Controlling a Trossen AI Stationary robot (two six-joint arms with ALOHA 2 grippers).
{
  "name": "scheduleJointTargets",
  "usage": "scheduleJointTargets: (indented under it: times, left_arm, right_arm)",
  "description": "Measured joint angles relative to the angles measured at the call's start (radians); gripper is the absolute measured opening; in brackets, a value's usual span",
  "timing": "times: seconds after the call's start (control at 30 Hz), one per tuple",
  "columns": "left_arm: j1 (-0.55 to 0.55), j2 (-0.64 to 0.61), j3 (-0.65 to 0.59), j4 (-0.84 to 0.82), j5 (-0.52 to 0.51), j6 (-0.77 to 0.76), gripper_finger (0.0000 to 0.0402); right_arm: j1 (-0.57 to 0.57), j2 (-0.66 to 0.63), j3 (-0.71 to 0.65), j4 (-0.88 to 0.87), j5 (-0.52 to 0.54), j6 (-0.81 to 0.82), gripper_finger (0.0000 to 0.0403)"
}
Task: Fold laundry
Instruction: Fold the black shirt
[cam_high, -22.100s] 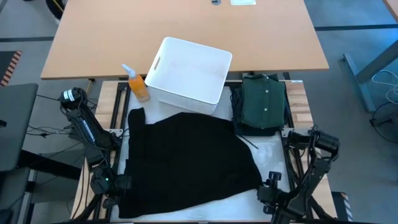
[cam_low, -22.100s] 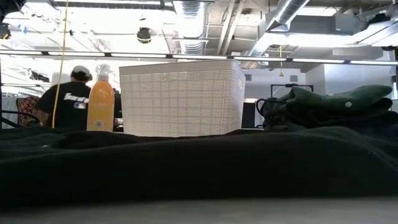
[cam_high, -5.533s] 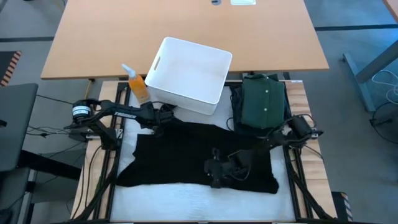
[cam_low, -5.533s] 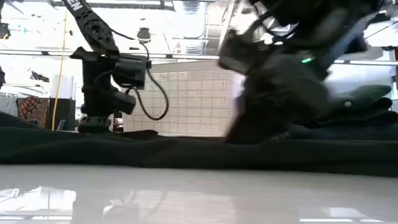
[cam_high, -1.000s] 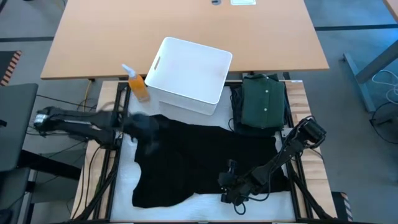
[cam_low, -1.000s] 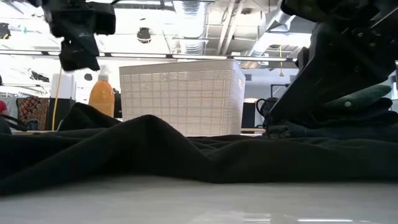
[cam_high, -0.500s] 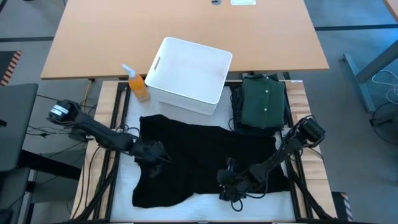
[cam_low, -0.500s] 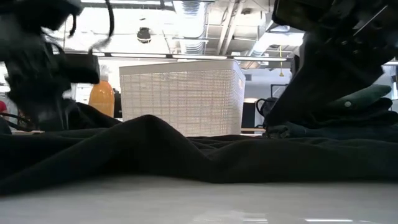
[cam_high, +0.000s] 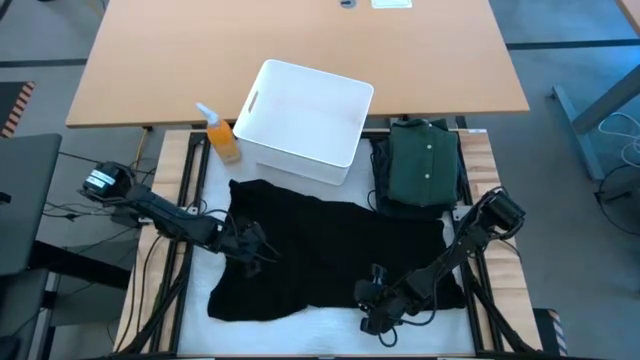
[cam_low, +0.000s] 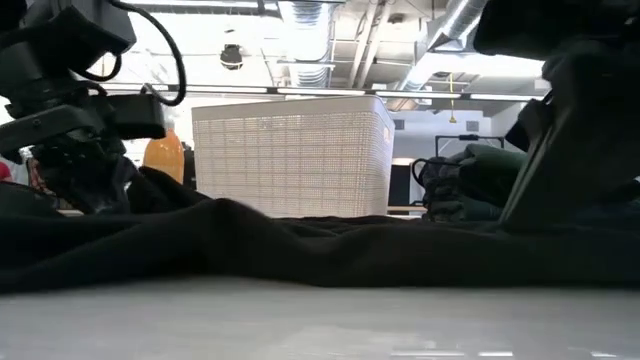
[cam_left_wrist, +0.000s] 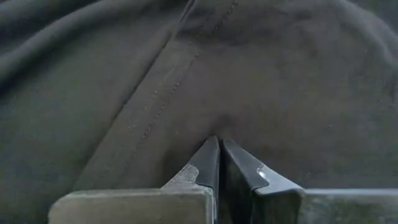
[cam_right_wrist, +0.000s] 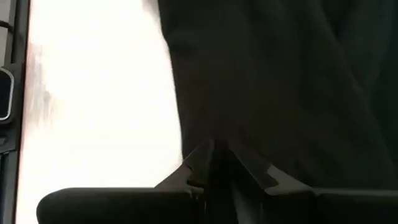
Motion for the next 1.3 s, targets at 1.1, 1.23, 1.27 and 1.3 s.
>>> scheduleJointTargets:
  times: [1.1, 1.23, 1.27, 1.3]
  left_arm:
    - [-0.035, -0.245, -0.009, 0.181, -0.089, 0.259, 0.0000]
    - [-0.035, -0.181, -0.008, 0.498, -0.078, 0.421, 0.0000]
    - [-0.036, -0.156, -0.008, 0.580, -0.063, 0.465, 0.0000]
    - [-0.036, -0.124, -0.007, 0.664, -0.043, 0.506, 0.0000]
  right_arm:
    - [0.172, -0.375, 0.042, -0.568, -0.109, 0.411, 0.0070]
    - [0.229, -0.419, 0.042, -0.673, -0.130, 0.581, 0.0070]
    - [0.241, -0.429, 0.042, -0.697, -0.136, 0.624, 0.0070]
    - [0.251, -0.437, 0.042, -0.722, -0.150, 0.673, 0.0070]
